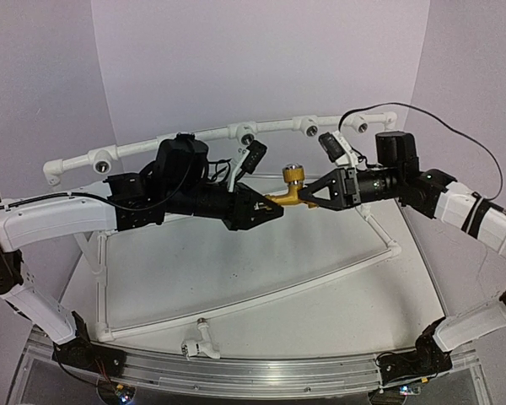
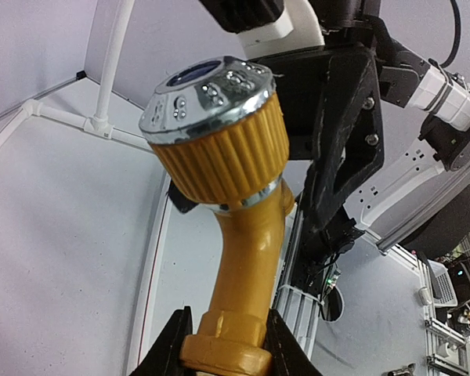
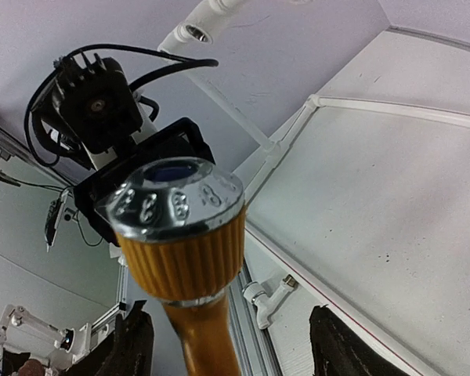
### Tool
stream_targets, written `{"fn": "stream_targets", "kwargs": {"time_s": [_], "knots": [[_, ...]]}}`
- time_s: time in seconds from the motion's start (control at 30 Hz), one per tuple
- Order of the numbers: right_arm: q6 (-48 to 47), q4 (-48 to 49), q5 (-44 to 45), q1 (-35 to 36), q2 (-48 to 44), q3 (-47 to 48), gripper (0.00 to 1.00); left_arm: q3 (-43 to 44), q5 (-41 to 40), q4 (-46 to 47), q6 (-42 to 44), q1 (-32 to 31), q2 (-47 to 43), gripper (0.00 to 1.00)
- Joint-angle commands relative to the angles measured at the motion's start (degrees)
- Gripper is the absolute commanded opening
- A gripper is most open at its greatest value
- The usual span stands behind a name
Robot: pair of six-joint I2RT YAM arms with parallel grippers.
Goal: Install the water faucets
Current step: Pass from the left arm to the right
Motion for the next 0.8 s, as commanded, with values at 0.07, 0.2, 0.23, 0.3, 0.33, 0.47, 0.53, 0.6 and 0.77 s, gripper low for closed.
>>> {"fn": "stream_targets", "kwargs": {"time_s": [0.07,0.2,0.23,0.3,0.33,0.47,0.53,0.6,0.77], "knots": [[1.40,3.75,-6.38,3.07,3.27,4.25,0.58,3.09,0.12,1.10,0.60,-0.19,-0.17,0.00],[1.85,4.62,-7.07,4.64,4.43,4.97,0.49,3.30,0.59,1.10,0.43,-0.19,0.21,0.00],[2.18,5.11,-7.13,4.65,4.45,5.02,0.45,3.31,0.76,1.12,0.45,-0.19,0.30,0.00],[3.41,6.43,-7.95,4.64,4.89,5.21,0.37,3.24,1.01,1.08,0.55,-0.23,0.44,0.00],[4.60,7.81,-8.92,4.66,5.20,5.01,0.36,3.13,1.16,1.07,0.56,-0.20,0.46,0.00],[7.35,10.97,-10.36,4.99,5.66,4.30,0.26,2.89,2.09,1.10,0.47,-0.19,0.51,0.00],[8.00,11.13,-8.83,4.94,5.59,4.00,0.23,2.85,2.81,1.09,0.55,-0.19,0.67,0.00],[9.07,11.14,-8.62,4.94,6.06,3.96,0.42,2.76,2.90,1.09,0.56,-0.19,0.85,0.00],[10.58,12.85,-8.58,4.95,7.34,3.63,0.42,2.78,3.87,1.09,0.67,-0.19,1.02,0.00]]}}
